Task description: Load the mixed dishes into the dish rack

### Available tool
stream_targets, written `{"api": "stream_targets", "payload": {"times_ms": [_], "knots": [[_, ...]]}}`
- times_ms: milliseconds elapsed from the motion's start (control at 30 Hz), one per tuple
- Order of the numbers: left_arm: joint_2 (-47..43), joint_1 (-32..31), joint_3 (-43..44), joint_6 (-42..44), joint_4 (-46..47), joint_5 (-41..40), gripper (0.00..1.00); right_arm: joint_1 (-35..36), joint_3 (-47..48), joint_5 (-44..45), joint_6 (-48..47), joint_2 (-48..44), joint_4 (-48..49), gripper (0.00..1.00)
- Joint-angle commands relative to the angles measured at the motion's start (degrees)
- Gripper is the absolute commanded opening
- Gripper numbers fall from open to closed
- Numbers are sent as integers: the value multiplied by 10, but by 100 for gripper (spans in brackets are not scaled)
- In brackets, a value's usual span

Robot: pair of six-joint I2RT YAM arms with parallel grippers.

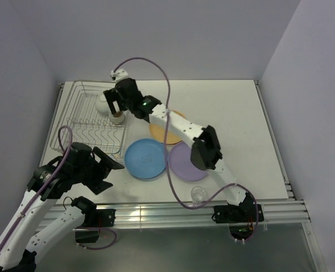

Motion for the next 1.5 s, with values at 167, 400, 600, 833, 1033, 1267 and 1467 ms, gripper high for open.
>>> {"api": "stream_targets", "payload": {"times_ms": [167, 400, 600, 833, 1033, 1267, 1467], "knots": [[96, -1, 59, 84, 52, -36, 87, -61, -230, -33, 251, -391, -262, 100], [113, -2, 48, 101, 100, -42, 86, -68, -581, -10, 310, -725, -431, 97], [130, -3, 27, 106, 137, -15, 84, -90, -800, -59, 386, -930, -453, 85], [196, -8, 82, 131, 141, -4, 82, -91, -945, -164, 424, -1003, -398, 70], [191, -19, 83, 120, 136, -7, 82, -91, -995, -196, 432, -1011, -358, 68], [160, -22, 61, 102, 134, -7, 82, -90, -1056, -236, 440, -991, -308, 61], [157, -23, 56, 106, 152, 13, 82, -88, -1084, -233, 440, -984, -297, 38]]}}
